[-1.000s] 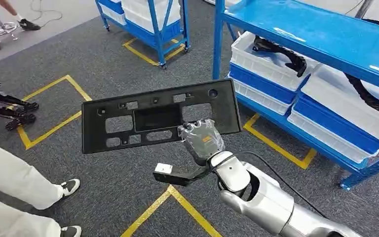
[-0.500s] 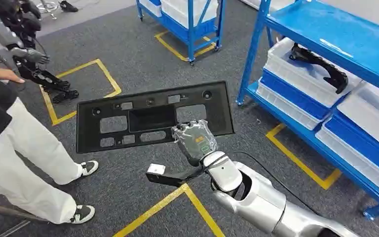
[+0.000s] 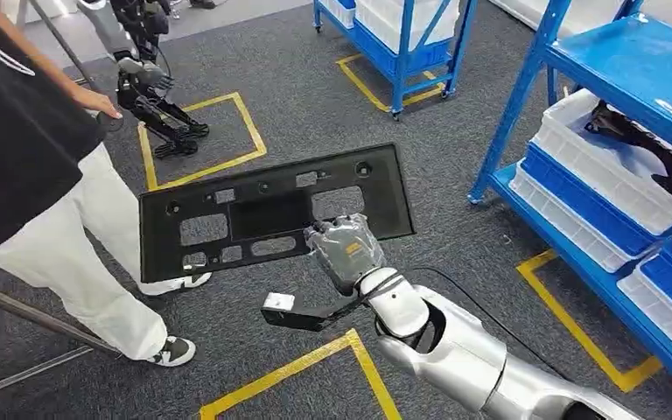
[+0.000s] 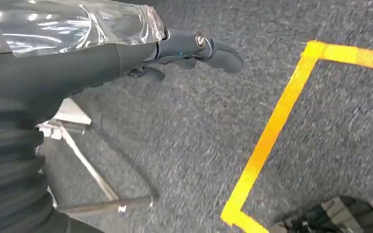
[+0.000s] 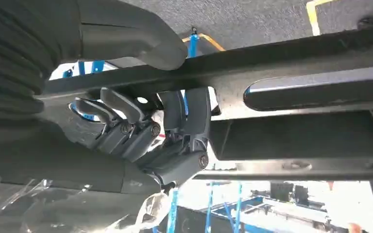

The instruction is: Take the parts from the cabinet and place them on the table.

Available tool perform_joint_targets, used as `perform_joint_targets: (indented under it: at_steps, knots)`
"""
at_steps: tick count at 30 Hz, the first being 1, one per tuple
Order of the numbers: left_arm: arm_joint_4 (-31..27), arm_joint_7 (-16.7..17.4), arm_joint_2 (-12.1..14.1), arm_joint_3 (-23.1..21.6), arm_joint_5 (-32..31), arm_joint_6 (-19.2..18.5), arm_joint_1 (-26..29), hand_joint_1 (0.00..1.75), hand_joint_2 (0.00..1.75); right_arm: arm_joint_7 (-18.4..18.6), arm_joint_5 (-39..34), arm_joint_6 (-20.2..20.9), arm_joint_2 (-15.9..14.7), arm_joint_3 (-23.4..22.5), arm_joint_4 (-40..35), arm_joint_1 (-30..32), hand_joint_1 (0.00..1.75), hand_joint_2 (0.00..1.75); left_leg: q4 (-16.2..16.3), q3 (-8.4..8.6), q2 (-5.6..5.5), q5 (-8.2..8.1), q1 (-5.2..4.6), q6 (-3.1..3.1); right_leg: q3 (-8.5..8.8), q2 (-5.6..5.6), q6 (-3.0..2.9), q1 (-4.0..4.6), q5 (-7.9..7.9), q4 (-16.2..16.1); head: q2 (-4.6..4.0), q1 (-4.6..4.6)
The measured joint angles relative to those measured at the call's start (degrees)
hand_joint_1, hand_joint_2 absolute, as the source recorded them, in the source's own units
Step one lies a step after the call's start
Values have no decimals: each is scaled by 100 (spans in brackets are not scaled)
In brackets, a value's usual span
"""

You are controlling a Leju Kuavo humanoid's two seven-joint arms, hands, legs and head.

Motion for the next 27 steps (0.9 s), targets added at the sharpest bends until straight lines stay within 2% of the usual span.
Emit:
perform_joint_targets:
  at_steps: [1, 2, 3, 4, 5, 6, 7, 8, 9, 10, 13, 14, 15, 16, 17, 18, 19, 20, 21, 22, 23, 24, 25, 26, 27]
  knots:
    - [0, 0, 0, 0, 0, 0, -26, 0, 175, -6, -2, 2, 7, 2, 2, -20, 175, 175, 384, -186, 182, -171, 20, -39, 19, -66, -35, 17, -15, 1, 0, -13]
    - [0, -2, 0, 0, 4, -2, -47, 0, 175, -8, -2, 7, 7, 7, 7, -30, 175, 175, 851, -431, 271, -354, 45, -66, 33, -146, -46, 34, -25, 1, 0, -11]
    - [0, -4, 0, 0, 7, -2, -60, 0, 175, -6, -2, 15, 7, 11, 24, -37, 175, 175, 1330, -687, 312, -519, 59, -86, 43, -231, -56, 46, -43, 2, 0, -11]
    - [0, -4, 0, 0, 20, -2, -57, 0, 175, -8, -2, 26, 9, 20, 33, -37, 175, 175, 1615, -853, 323, -555, 68, -98, 59, -308, -54, 49, -60, 2, 0, -13]
    - [0, -5, 0, 0, 24, -4, -49, 0, 175, -11, -2, 35, 15, 35, 33, -37, 175, 175, 1582, -869, 326, -478, 74, -100, 78, -374, -51, 51, -77, 2, 0, -13]
    - [0, -7, 0, 0, 26, -20, -43, 0, 175, -15, -2, 42, 24, 46, 33, -40, 175, 175, 1296, -737, 339, -298, 75, -94, 106, -437, -41, 52, -98, 2, 0, -13]
    - [0, -5, 0, 0, 28, -28, -41, 0, 175, -15, -2, 44, 31, 48, 33, -42, 175, 175, 808, -489, 377, -51, 71, -74, 142, -499, -32, 52, -123, 2, 0, -13]
    - [0, -4, 0, 0, 30, -31, -43, 0, 175, -15, -2, 44, 39, 48, 33, -51, 175, 175, 158, -156, 493, 227, 51, -39, 194, -567, -11, 53, -156, 0, 0, -13]
    - [0, -4, 0, 0, 44, -31, -50, 0, 175, -15, -2, 44, 44, 48, 33, -59, 175, 175, -244, 33, 779, 242, -8, 5, 229, -622, 18, 59, -184, -10, 0, -11]
    - [0, -4, 0, 0, 53, -31, -55, 0, 175, -15, -2, 44, 44, 48, 33, -72, 175, 175, -249, 35, 718, 250, -68, 57, 233, -670, 51, 94, -201, -19, 0, -7]
    - [0, -4, 2, 0, 79, -35, -12, 0, 175, -4, -2, 44, 63, 66, 33, -73, 175, 175, -248, 20, 553, 242, -104, 135, 276, -801, 130, 74, -214, -79, -2, -15]
    - [0, -4, 4, 0, 79, -28, 11, 0, 175, -2, -2, 48, 68, 68, 26, -66, 175, 175, -336, 108, 482, 281, -71, 186, 292, -822, 176, 93, -254, -91, 0, -13]
    - [0, -4, 2, 0, 79, -22, 37, 0, 175, 13, -4, 52, 52, 76, 28, -60, 175, 175, -379, 145, 436, 292, -44, 214, 296, -582, 173, 58, -324, 19, 0, -7]
    - [0, -4, 11, 0, 76, -24, 35, 0, 175, 18, -2, 55, 53, 92, 28, -72, 175, 175, -388, 163, 405, 289, -29, 282, 140, -377, 147, 72, -514, 355, 0, 0]
    - [0, -4, 18, 2, 76, -22, 16, 0, 175, 33, -4, 61, 44, 103, 31, -62, 175, 175, -388, 170, 333, 280, -30, 308, -129, -264, 139, 76, -734, 861, -2, 15]
    - [0, -7, 15, 2, 74, -22, 5, 0, 175, 37, -4, 66, 20, 107, 31, -42, 175, 175, -388, 173, 253, 274, -35, 318, -388, -210, 145, 76, -898, 1313, 0, 17]
    - [0, -9, 13, 2, 74, -22, 7, 0, 175, 37, -4, 76, 5, 112, 31, -27, 175, 175, -385, 174, 173, 268, -41, 325, -613, -187, 153, 76, -977, 1662, 0, 17]
    - [0, -9, 11, 2, 74, -24, 20, 0, 175, 37, -4, 81, -4, 120, 31, -15, 175, 175, -383, 182, 99, 266, -41, 324, -709, -185, 156, 75, -911, 1725, 0, 20]
    - [0, -9, 11, 2, 72, -24, 32, 0, 175, 37, -4, 81, -9, 131, 31, -14, 175, 175, -377, 190, 20, 260, -35, 321, -673, -183, 157, 73, -715, 1535, 0, 20]
    - [0, -9, 11, 2, 68, -28, 35, 0, 175, 37, -4, 83, -9, 136, 31, -15, 175, 175, -368, 203, -73, 251, -23, 311, -497, -171, 157, 67, -402, 1074, 0, 20]
    - [0, -4, 11, 2, 66, -28, 35, 0, 175, 37, -2, 85, -9, 136, 28, -18, 175, 175, -349, 213, -163, 235, -12, 287, -252, -88, 159, 49, -91, 512, 0, 22]
    - [0, -2, 11, 2, 66, -28, 39, 0, 175, 37, -2, 85, -9, 138, 31, -22, 175, 175, -323, 192, -238, 212, 1, 253, -56, 245, 167, 6, 106, 42, 0, 24]
    - [0, 2, 11, 2, 66, -31, 34, 0, 175, 37, -2, 87, -9, 140, 28, -25, 175, 175, -262, 154, -297, 190, -40, 221, -16, 312, 156, 12, 47, -39, 0, 20]
    - [0, 2, 7, 2, 66, -31, 43, 0, 175, 35, -2, 101, -9, 142, 28, -16, 175, 175, -270, 137, -357, 193, -16, 204, -19, 233, 138, 4, 55, -36, 0, 20]
    - [0, 4, 2, 2, 66, -37, 70, 0, 175, 37, -2, 107, -9, 144, 28, -14, 175, 175, -286, 130, -404, 195, -8, 174, -15, 188, 113, 38, 43, -35, 0, 17]
